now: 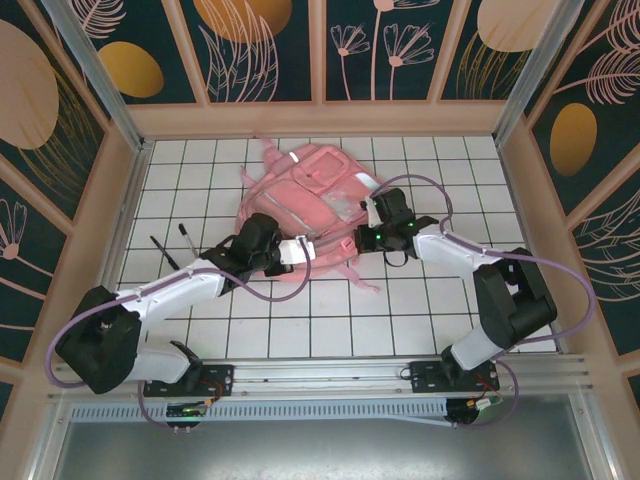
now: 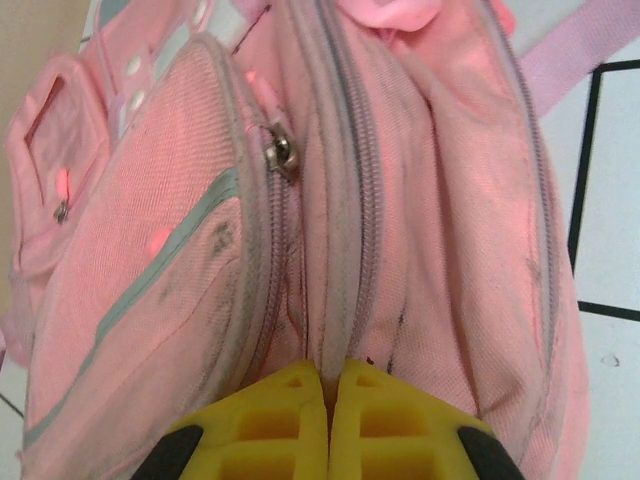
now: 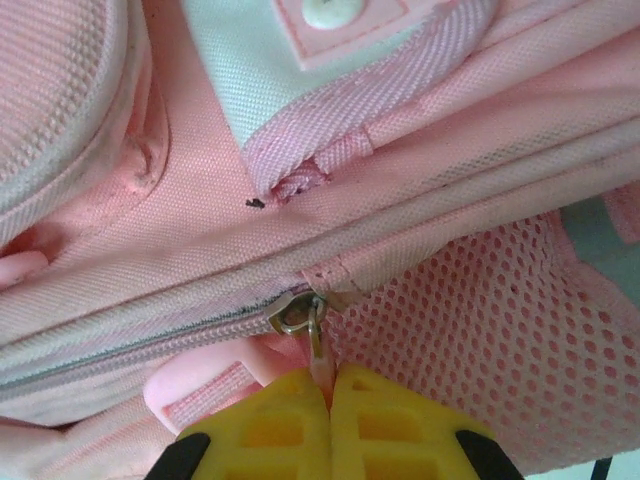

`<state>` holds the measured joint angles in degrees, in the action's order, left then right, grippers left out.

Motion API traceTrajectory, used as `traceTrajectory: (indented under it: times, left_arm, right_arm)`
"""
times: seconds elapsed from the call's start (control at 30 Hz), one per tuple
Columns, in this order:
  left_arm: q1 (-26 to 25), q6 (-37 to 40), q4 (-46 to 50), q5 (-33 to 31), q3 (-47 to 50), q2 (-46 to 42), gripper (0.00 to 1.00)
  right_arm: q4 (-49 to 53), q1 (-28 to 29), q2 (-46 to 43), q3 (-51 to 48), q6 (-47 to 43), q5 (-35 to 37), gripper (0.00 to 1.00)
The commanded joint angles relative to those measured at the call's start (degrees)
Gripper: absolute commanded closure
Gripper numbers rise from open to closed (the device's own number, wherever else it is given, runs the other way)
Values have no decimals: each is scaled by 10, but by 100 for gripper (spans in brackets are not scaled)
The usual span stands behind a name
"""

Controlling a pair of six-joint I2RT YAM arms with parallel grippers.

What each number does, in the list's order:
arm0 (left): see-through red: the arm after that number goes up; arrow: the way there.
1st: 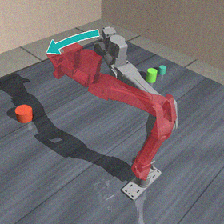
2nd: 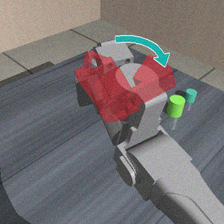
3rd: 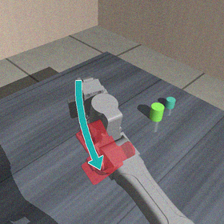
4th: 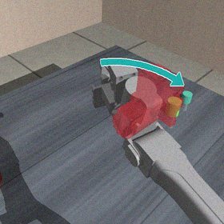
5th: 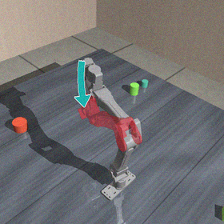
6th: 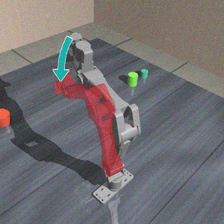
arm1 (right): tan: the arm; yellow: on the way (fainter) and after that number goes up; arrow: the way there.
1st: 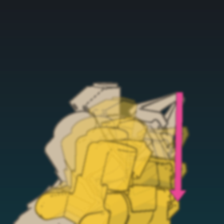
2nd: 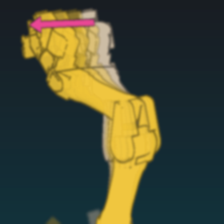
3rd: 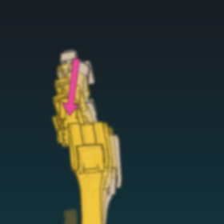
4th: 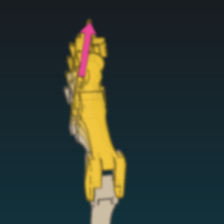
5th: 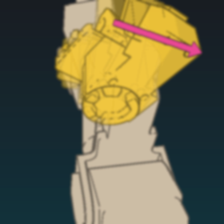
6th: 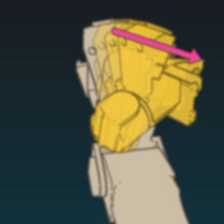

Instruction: Pack the student bag

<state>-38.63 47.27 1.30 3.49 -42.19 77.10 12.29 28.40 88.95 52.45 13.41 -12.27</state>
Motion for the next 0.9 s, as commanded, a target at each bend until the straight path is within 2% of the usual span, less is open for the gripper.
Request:
traceTrajectory:
  times: [0.0,0.13,0.23,0.27,0.3,0.4,0.47,0.57,0.63,0.73,0.87]
  left_arm:
    - [8,17,40,28,7,-29,100]
    - [7,13,46,80,1,-50,100]
    - [7,6,45,77,0,-58,100]
    - [7,6,48,76,-2,-59,100]
    - [7,5,53,81,-5,-59,100]
    - [7,9,76,157,-23,-61,99]
    - [6,-14,47,229,-16,-71,86]
    - [6,-29,-6,287,2,-99,61]
    - [6,-68,-34,264,0,-113,52]
    - [6,-110,-6,174,-38,-103,41]
    - [6,-91,75,89,-78,-66,39]
  right_arm:
    - [14,-41,6,19,26,92,100]
    - [22,-65,4,9,32,75,100]
    - [36,-77,3,4,34,90,100]
    - [41,-82,6,5,32,87,97]
    - [44,-86,6,4,27,79,90]
    - [49,-88,-21,-3,23,64,73]
    - [50,-93,-51,-7,33,55,67]
    - [58,-104,-88,-13,51,32,62]
    - [68,-106,-105,-14,57,27,61]
    - [80,-107,-125,-16,61,23,60]
    - [80,-107,-144,-23,62,17,60]
